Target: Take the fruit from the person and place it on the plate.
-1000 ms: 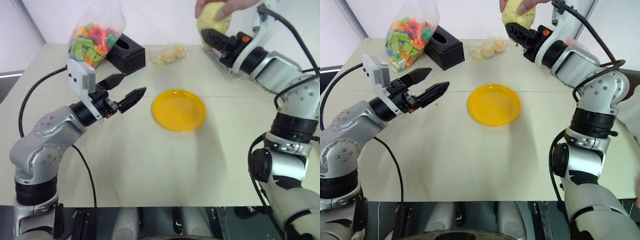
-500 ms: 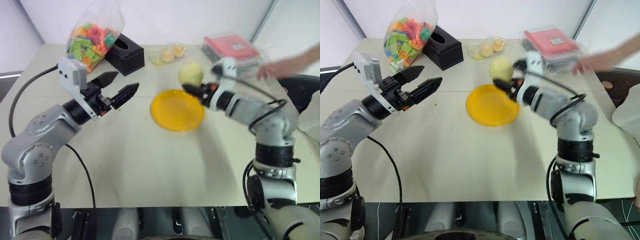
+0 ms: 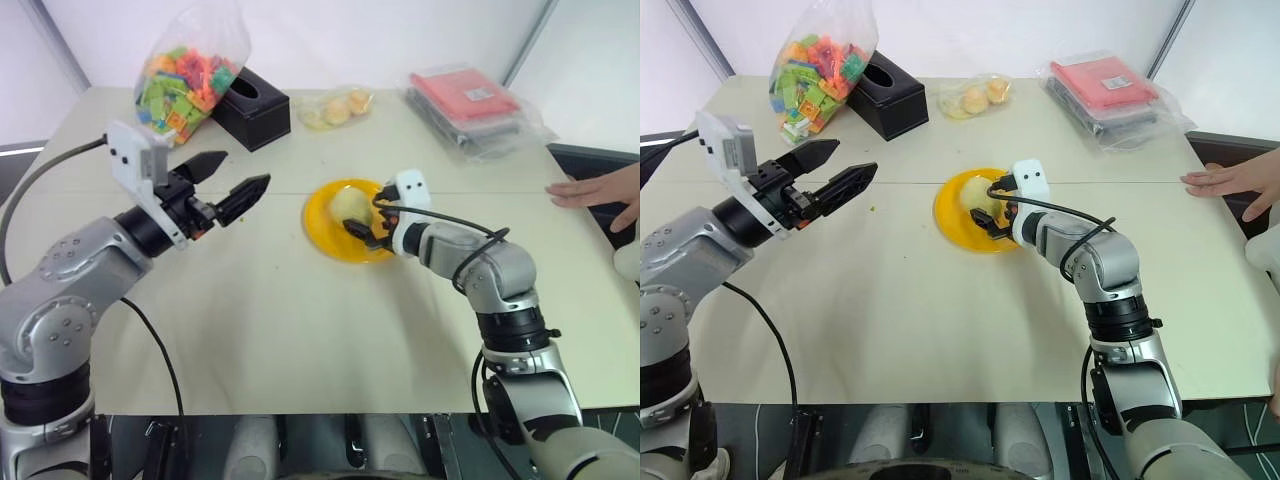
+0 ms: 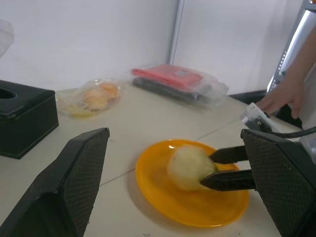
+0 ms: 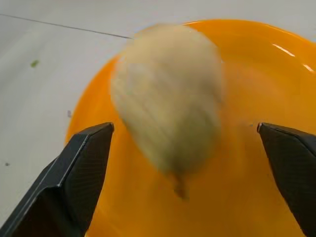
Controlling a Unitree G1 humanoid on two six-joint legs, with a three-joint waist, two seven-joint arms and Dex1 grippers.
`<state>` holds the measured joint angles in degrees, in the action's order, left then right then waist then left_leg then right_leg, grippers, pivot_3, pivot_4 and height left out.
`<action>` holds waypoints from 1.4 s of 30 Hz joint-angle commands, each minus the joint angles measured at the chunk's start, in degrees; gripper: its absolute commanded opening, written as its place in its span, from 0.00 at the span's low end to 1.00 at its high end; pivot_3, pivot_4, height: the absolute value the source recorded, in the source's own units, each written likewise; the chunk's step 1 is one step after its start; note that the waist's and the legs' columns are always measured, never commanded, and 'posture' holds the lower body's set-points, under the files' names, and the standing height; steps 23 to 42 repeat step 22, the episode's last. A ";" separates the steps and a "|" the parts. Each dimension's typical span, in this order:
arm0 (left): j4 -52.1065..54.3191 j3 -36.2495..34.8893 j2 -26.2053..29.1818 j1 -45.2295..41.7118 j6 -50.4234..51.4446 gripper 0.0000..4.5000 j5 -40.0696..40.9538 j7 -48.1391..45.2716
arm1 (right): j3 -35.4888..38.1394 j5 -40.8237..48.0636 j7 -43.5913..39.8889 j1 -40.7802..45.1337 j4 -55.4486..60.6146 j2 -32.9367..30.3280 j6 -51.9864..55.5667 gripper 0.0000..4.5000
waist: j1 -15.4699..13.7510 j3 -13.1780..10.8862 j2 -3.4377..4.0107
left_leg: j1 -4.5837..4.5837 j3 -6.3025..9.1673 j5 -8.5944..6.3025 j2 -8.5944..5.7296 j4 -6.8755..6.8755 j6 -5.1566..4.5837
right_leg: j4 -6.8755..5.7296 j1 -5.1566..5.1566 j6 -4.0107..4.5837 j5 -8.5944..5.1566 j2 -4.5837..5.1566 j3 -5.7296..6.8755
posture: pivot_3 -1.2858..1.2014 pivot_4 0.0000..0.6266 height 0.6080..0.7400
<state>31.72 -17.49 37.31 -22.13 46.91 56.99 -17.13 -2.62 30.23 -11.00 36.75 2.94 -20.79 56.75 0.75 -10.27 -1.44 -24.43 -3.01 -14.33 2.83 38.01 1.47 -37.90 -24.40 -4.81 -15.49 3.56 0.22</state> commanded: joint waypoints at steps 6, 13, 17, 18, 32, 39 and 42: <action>1.91 -0.90 1.38 0.25 0.02 1.00 1.46 -0.42 | 6.90 6.69 -25.52 -2.11 15.10 -17.20 -5.29 0.99 | -0.44 -0.03 0.02 | -0.05 0.00 -0.01 -0.03 0.00 -0.01 | 0.10 0.01 0.00 0.00 0.05 0.01 | 0.52 0.24 0.93; 1.12 -0.42 2.77 0.55 -0.72 1.00 0.60 -2.10 | 19.42 13.76 -38.69 -10.50 20.12 -30.93 -6.57 0.99 | 0.08 -0.01 -0.01 | 0.03 0.00 -0.04 0.02 -0.05 -0.06 | 0.23 0.12 0.00 0.00 -0.02 0.02 | 0.52 0.24 0.93; -0.10 -0.01 2.55 0.03 -1.25 1.00 -0.16 -2.65 | 22.56 13.03 -39.19 -16.49 20.89 -31.07 -9.41 0.99 | -0.17 -0.01 -0.01 | 0.05 0.02 -0.04 0.03 -0.04 -0.06 | 0.23 0.13 0.00 0.00 -0.05 0.01 | 0.52 0.24 0.93; -0.21 0.07 2.52 -0.07 -1.28 1.00 -0.26 -2.79 | 22.63 12.92 -38.66 -16.74 21.06 -30.93 -9.53 0.99 | -0.17 -0.01 -0.01 | 0.04 0.02 -0.03 0.03 -0.04 -0.06 | 0.24 0.14 0.00 0.00 -0.04 0.02 | 0.52 0.24 0.93; -0.61 0.37 1.89 -0.16 -1.43 1.00 -0.87 -2.72 | 23.48 13.95 -36.23 -16.66 21.50 -29.86 -9.38 0.99 | -0.11 -0.01 -0.01 | 0.04 -0.01 -0.03 0.01 -0.02 -0.05 | 0.24 0.14 0.00 0.00 -0.02 0.00 | 0.52 0.24 0.93; -0.61 0.37 1.89 -0.16 -1.43 1.00 -0.87 -2.72 | 23.48 13.95 -36.23 -16.66 21.50 -29.86 -9.38 0.99 | -0.11 -0.01 -0.01 | 0.04 -0.01 -0.03 0.01 -0.02 -0.05 | 0.24 0.14 0.00 0.00 -0.02 0.00 | 0.52 0.24 0.93; -0.61 0.37 1.89 -0.16 -1.43 1.00 -0.87 -2.72 | 23.48 13.95 -36.23 -16.66 21.50 -29.86 -9.38 0.99 | -0.11 -0.01 -0.01 | 0.04 -0.01 -0.03 0.01 -0.02 -0.05 | 0.24 0.14 0.00 0.00 -0.02 0.00 | 0.52 0.24 0.93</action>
